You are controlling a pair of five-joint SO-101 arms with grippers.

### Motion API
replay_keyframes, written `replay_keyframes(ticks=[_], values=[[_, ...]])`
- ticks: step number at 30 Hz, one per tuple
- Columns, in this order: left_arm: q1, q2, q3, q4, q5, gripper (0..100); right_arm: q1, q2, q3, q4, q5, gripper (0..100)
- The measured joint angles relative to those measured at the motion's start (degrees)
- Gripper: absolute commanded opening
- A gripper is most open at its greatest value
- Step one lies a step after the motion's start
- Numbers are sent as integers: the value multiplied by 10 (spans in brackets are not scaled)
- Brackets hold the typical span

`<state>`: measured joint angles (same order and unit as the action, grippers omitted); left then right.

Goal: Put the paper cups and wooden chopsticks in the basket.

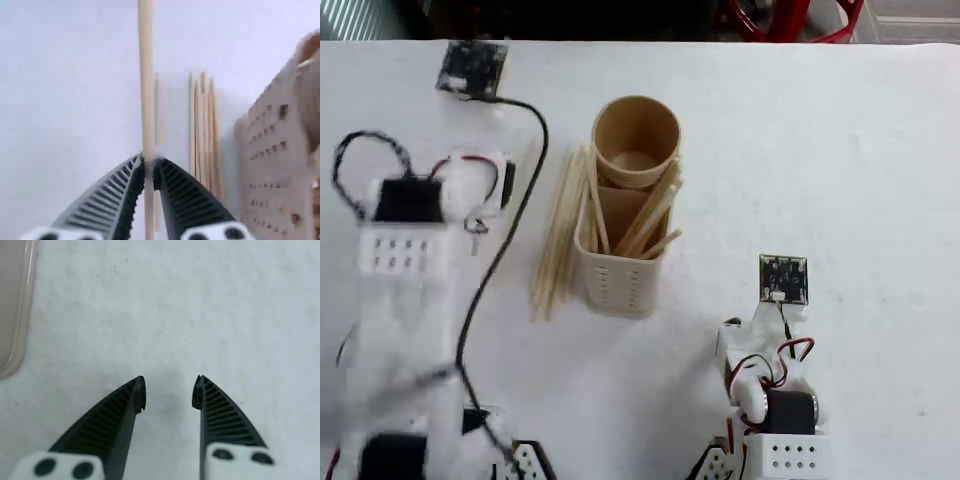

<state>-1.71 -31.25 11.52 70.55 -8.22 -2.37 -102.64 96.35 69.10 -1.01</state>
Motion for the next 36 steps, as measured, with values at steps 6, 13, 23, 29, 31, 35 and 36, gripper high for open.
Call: replay_keyframes(ticks=[6,13,23,29,31,35,36], values=[[129,-149,-64,-65,0,23,0,0,0,0,0,159],[254,-159,-47,-158,0,23,0,0,0,0,0,159],[267,-159,70,-270,-10,32,0,0,0,0,0,159],[267,-159,74,-271,-10,86,0,0,0,0,0,159],[268,-159,75,-271,-10,86,0,0,0,0,0,159],[267,-160,75,-271,-10,86,0,0,0,0,0,159],[267,-160,75,-270,-10,86,0,0,0,0,0,159]])
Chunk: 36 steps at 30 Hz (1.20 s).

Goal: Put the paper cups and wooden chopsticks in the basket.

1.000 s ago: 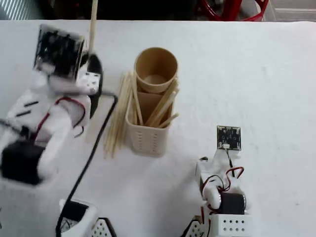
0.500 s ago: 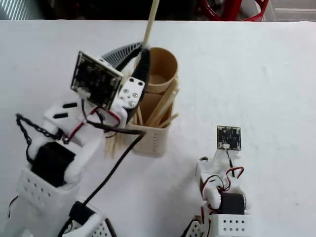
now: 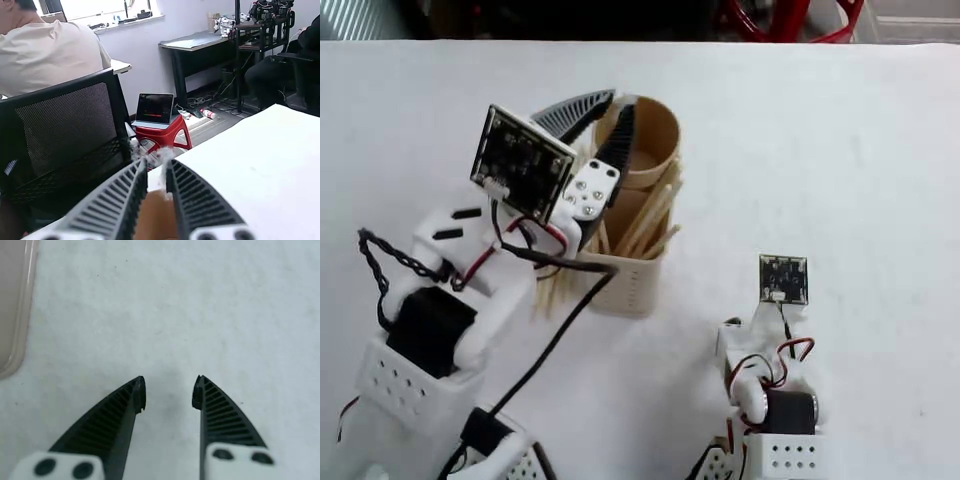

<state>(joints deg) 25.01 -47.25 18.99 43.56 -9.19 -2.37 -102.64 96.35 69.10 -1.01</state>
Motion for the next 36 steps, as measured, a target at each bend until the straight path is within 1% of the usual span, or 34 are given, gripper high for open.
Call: replay_keyframes(ticks=[4,6,8,10,13,15,17,19,23,24,25,27,30,34,36], values=[[-4,0,0,9,-1,86,0,0,0,0,0,159],[-34,-7,0,9,-1,86,0,0,0,0,0,159],[-86,-15,1,16,-1,87,0,0,0,0,0,159],[-155,-18,3,40,4,90,0,0,0,0,0,159],[-275,-18,37,63,59,91,0,0,0,0,0,159],[-345,4,69,64,84,91,0,0,0,0,0,159],[-382,47,105,55,91,91,0,0,0,0,0,159],[-389,110,131,34,93,91,0,0,0,0,0,159],[-386,278,135,-18,93,91,0,0,0,0,0,159],[-381,325,129,-25,89,91,0,0,0,0,0,159],[-375,373,120,-29,69,91,0,0,0,0,0,159],[-360,462,84,-28,32,91,0,0,0,0,0,159],[-344,559,24,-4,16,91,0,0,0,0,0,159],[-343,623,-41,27,11,92,0,0,0,0,0,159],[-343,646,-56,33,8,112,0,0,0,0,0,159]])
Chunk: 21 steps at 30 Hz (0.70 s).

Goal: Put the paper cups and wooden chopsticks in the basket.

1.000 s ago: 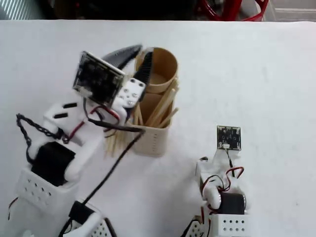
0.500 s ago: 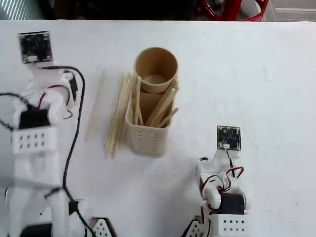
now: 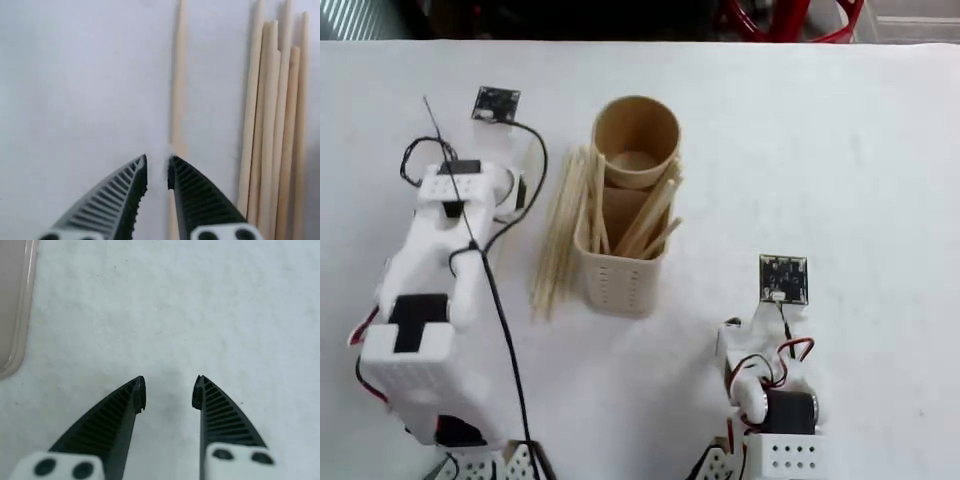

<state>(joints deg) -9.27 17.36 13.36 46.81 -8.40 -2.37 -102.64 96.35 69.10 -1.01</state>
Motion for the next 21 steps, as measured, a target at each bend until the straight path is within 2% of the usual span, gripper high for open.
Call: replay_keyframes(ticks=[7,18,21], values=[[14,26,-30,38,-30,130,0,0,0,0,0,159],[14,63,-44,46,-28,114,0,0,0,0,0,159],[15,92,-91,89,-25,112,0,0,0,0,0,159]])
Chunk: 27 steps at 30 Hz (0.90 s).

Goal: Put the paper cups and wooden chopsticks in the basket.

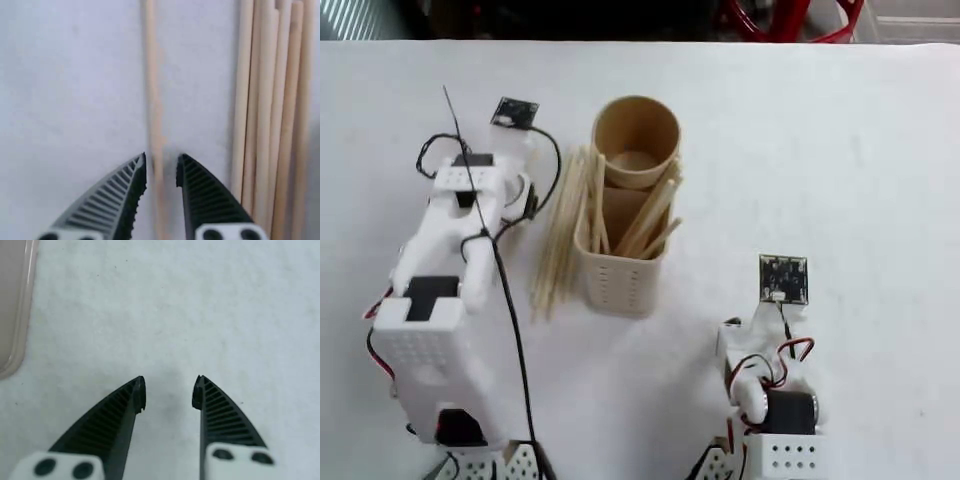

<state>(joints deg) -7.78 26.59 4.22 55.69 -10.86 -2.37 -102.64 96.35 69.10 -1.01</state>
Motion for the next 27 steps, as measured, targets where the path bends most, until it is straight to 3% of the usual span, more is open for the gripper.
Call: replay_keyframes(ticks=[7,10,22,27], values=[[2,105,-170,134,5,20,0,0,0,0,0,159],[3,138,-222,170,5,23,0,0,0,0,0,159],[-3,147,-241,187,6,23,0,0,0,0,0,159],[-48,98,-230,215,6,23,0,0,0,0,0,159]])
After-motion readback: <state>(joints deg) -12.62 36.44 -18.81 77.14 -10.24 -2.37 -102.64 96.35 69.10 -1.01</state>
